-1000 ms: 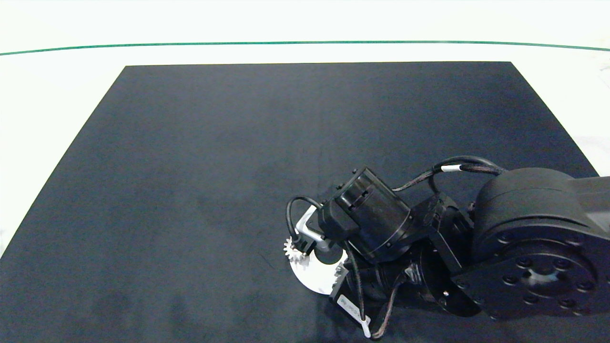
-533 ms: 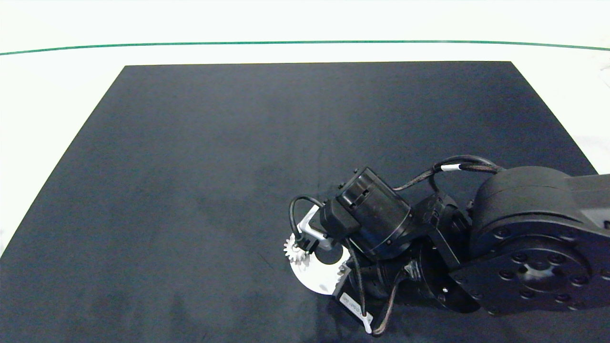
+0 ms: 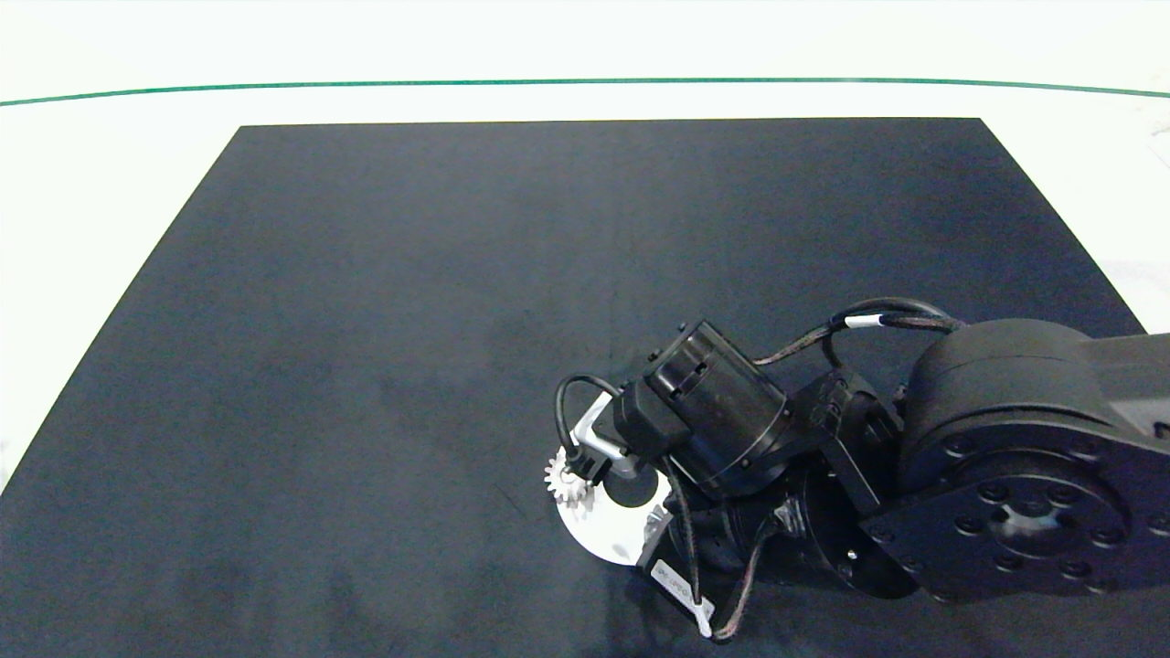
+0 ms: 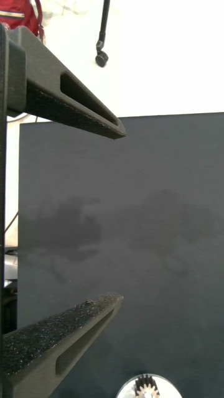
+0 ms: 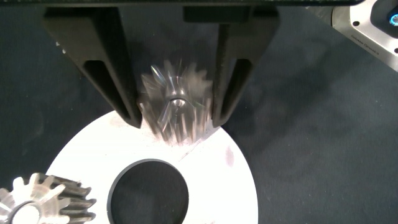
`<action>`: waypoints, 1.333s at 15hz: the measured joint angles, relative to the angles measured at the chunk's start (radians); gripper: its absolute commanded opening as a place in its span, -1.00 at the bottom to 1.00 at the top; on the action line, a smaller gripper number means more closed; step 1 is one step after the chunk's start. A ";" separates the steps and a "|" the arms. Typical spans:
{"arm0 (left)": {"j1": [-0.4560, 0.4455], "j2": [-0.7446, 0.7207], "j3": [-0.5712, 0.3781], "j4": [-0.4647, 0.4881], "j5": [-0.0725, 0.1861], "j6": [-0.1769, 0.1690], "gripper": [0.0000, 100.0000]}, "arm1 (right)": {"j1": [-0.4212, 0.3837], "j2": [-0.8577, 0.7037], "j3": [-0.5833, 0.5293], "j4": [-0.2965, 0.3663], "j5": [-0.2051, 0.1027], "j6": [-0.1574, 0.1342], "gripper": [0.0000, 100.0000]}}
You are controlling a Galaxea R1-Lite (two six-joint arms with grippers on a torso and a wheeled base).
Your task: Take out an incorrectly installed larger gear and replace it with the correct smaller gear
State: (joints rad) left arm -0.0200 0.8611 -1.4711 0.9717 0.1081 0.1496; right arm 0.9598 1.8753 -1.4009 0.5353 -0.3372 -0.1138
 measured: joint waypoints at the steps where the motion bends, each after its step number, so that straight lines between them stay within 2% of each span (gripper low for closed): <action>1: 0.000 0.000 0.000 0.000 0.000 0.000 1.00 | 0.000 0.000 0.000 0.000 0.000 0.000 1.00; 6: 0.000 -0.002 -0.004 -0.002 -0.001 -0.001 1.00 | -0.008 -0.032 0.000 0.001 0.000 0.006 1.00; 7: 0.000 -0.006 -0.004 -0.004 -0.001 -0.001 1.00 | -0.013 -0.060 0.008 0.001 -0.002 0.014 1.00; 9: -0.007 -0.019 -0.001 -0.029 -0.009 -0.009 1.00 | -0.027 -0.140 0.027 0.001 -0.030 0.044 1.00; 10: -0.008 -0.026 0.000 -0.061 -0.011 -0.030 1.00 | -0.035 -0.188 0.043 0.002 -0.053 0.053 1.00; 12: 0.001 -0.048 0.011 -0.079 -0.003 -0.071 1.00 | -0.048 -0.296 0.085 0.002 -0.108 0.062 1.00; 13: 0.005 -0.063 0.013 -0.086 0.003 -0.077 1.00 | -0.056 -0.354 0.108 0.002 -0.138 0.064 1.00; 14: 0.007 -0.082 0.013 -0.104 0.006 -0.063 1.00 | -0.067 -0.420 0.133 0.002 -0.170 0.066 1.00; 16: 0.009 -0.121 0.007 -0.140 0.006 -0.010 1.00 | -0.120 -0.547 0.181 0.001 -0.232 0.069 1.00; 17: 0.010 -0.140 0.005 -0.159 0.006 -0.004 1.00 | -0.167 -0.604 0.206 -0.001 -0.279 0.070 1.00; 19: 0.013 -0.180 0.004 -0.231 0.006 -0.002 1.00 | -0.279 -0.704 0.255 -0.024 -0.424 0.073 1.00; 20: 0.018 -0.194 0.005 -0.245 0.006 -0.002 1.00 | -0.324 -0.749 0.278 -0.051 -0.474 0.073 1.00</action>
State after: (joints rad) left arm -0.0017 0.6668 -1.4662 0.7268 0.1145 0.1477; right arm 0.6355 1.1266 -1.1232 0.4843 -0.8115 -0.0413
